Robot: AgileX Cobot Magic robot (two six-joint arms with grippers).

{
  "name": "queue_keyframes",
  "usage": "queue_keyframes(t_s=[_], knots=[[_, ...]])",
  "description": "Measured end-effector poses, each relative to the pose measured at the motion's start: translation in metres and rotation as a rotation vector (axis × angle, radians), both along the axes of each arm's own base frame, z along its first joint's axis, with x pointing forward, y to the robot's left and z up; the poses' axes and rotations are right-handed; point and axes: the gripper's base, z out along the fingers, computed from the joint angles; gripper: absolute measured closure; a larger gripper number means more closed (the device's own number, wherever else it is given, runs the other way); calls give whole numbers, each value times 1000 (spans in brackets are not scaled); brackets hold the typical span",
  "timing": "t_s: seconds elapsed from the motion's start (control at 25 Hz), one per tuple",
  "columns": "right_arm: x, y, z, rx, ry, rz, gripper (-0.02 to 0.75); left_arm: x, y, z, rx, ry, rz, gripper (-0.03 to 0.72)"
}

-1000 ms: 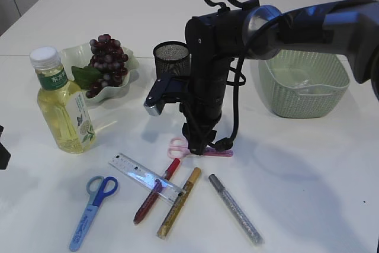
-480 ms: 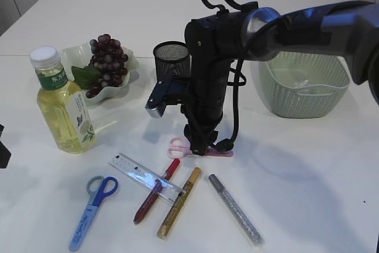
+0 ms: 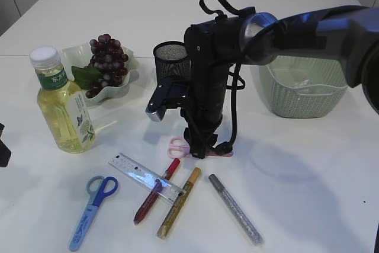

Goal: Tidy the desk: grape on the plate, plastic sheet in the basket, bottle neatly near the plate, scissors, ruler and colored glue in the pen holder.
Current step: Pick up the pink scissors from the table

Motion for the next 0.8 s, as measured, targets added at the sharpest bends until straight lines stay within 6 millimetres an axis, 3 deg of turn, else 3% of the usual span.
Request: queue_keyframes(t_s=[0.8], knots=[[1,-1,-11,-28,6,9,392,0,0,0,-1,-2,1,326]])
